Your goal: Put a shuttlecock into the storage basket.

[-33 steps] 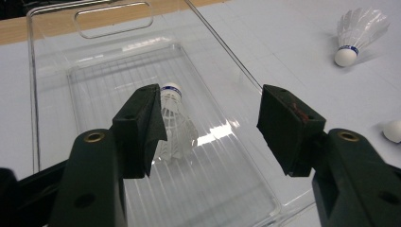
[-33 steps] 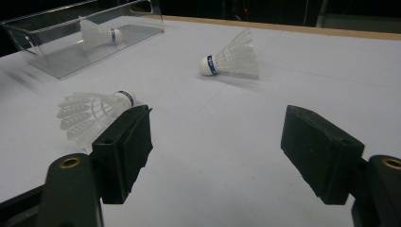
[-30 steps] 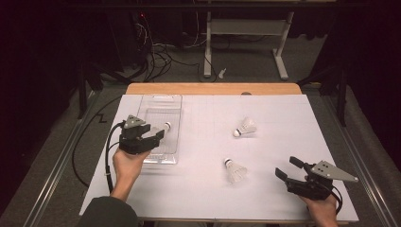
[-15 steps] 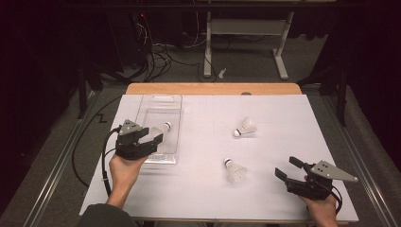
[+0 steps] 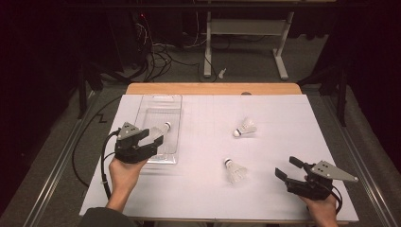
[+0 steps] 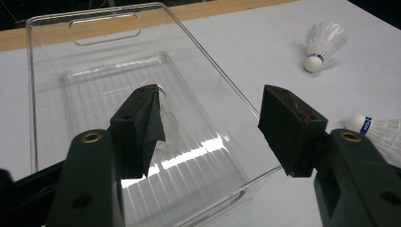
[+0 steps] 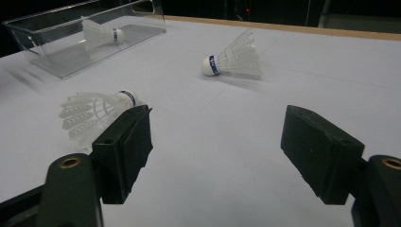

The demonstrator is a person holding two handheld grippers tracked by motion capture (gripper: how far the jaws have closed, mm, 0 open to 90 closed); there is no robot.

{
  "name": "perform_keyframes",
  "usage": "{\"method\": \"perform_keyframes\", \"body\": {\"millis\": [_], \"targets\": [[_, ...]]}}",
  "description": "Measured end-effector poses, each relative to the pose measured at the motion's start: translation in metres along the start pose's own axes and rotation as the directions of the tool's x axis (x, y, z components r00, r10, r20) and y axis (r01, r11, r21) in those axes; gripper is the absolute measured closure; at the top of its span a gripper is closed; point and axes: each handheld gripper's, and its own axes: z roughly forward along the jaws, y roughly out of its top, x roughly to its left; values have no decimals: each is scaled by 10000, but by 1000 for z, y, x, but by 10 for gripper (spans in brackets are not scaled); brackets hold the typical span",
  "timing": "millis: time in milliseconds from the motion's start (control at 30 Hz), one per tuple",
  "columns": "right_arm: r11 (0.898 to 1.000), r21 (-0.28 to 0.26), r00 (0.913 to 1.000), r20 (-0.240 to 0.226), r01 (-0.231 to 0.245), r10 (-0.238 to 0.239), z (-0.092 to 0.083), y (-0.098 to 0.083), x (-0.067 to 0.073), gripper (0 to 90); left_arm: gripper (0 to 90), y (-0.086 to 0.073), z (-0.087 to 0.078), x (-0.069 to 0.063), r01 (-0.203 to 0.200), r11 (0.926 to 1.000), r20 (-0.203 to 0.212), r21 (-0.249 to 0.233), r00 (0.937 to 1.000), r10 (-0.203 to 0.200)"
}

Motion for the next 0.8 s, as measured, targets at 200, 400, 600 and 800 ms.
{"method": "perform_keyframes", "body": {"millis": [200,400,600,800], "targets": [[10000,-2,10000,-2,1,-1,0,0,0,257,396,-4,-3,-2,-8,9999,41,-165,10000,9],[10000,-11,10000,-3,-9,9,0,0,0,257,393,-9,-6,-3,12,9998,39,-221,10000,-11],[10000,-4,10000,38,-73,73,0,0,-1,257,392,-14,-8,-2,64,9997,55,-251,10000,-63],[10000,-2,10000,36,-87,87,1,1,-1,256,391,-17,-10,-2,86,9995,66,-311,9999,-84]]}}
